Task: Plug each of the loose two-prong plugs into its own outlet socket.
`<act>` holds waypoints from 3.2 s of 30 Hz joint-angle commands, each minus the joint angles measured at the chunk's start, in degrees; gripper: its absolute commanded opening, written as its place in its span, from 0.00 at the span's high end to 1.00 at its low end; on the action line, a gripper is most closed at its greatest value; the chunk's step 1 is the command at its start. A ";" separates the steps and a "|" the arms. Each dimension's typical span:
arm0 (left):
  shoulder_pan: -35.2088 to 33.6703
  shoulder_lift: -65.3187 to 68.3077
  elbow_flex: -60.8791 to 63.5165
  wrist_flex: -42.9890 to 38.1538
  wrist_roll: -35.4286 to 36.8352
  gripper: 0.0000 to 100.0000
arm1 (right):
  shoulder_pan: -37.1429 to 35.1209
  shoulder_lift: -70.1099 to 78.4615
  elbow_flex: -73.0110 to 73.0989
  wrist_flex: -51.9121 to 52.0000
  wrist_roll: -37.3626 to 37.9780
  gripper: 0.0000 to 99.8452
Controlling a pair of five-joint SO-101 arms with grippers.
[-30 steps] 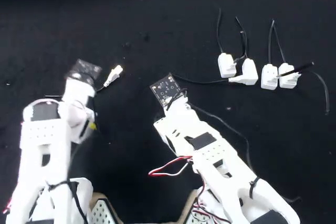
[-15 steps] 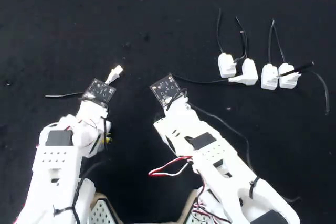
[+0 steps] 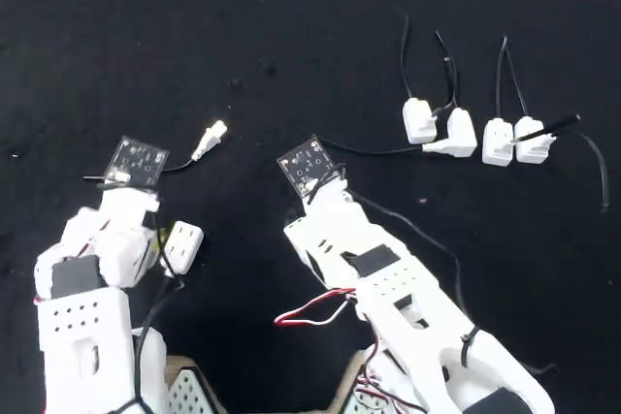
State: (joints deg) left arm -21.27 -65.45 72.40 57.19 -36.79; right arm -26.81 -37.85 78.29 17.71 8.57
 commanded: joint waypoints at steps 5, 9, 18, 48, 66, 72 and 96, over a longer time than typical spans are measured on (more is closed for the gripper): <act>-4.26 4.92 4.26 -8.00 -2.37 0.80 | 0.97 -1.63 -0.04 -1.41 0.26 0.82; -2.15 5.19 4.79 -7.65 -1.14 0.80 | 0.97 -1.63 -0.04 -1.41 0.26 0.82; 5.32 5.19 4.44 -4.04 4.40 0.79 | 0.97 -1.63 -0.04 -1.41 0.26 0.82; 5.58 5.27 9.19 3.08 -13.71 0.79 | 0.97 -1.63 -0.04 -1.41 0.26 0.82; -13.49 5.19 3.21 -1.93 -29.27 0.79 | 0.97 -1.63 -0.04 -1.41 0.26 0.82; -14.73 5.19 0.04 -1.93 -29.98 0.79 | 0.97 -1.63 -0.04 -1.41 0.26 0.82; 9.98 15.74 -6.37 -0.62 10.99 0.79 | 0.97 -1.63 -0.04 -1.41 0.26 0.82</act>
State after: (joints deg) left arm -12.84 -53.23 69.85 58.24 -28.62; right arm -26.81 -37.85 78.29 17.71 8.57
